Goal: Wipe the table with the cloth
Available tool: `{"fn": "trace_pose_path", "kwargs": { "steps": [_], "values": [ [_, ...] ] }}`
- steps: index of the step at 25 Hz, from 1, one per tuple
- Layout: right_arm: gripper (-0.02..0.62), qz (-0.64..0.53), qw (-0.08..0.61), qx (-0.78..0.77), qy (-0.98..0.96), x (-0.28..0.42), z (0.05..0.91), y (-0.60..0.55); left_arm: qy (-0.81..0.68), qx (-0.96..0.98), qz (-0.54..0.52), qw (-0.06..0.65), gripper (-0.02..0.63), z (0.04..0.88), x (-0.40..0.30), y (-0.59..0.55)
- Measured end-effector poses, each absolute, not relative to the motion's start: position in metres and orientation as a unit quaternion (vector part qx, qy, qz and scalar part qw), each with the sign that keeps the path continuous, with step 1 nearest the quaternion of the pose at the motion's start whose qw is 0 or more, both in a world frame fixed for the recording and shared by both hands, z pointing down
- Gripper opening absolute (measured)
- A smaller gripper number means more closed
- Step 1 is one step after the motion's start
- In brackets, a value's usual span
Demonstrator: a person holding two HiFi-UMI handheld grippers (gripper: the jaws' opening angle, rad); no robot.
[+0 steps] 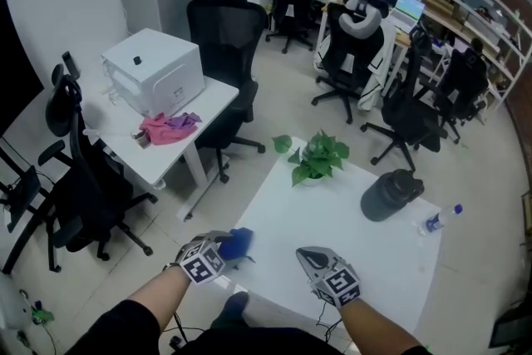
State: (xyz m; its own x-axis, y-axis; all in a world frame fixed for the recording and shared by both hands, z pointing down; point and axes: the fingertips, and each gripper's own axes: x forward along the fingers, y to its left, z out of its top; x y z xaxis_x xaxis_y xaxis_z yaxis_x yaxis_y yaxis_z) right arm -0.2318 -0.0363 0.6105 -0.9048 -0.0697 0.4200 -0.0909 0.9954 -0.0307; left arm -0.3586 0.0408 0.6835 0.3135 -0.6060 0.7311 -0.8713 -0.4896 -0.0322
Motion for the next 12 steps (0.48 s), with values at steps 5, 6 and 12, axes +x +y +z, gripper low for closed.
{"fn": "trace_pose_path", "kwargs": {
  "steps": [5,6,12],
  "values": [
    [0.014,0.023,0.221,0.031,-0.974,-0.238,0.614,-0.029,-0.384,0.777,0.471,0.163,0.307,0.727,-0.357,0.045],
    [0.014,0.023,0.222,0.031,-0.974,-0.239,0.615,-0.028,-0.382,0.770,0.486,0.157,0.306,0.733,-0.362,0.043],
    [0.014,0.028,0.219,0.042,-0.974,-0.225,0.618,-0.036,-0.391,0.761,0.484,0.184,0.139,0.738,-0.377,0.026]
  ]
}}
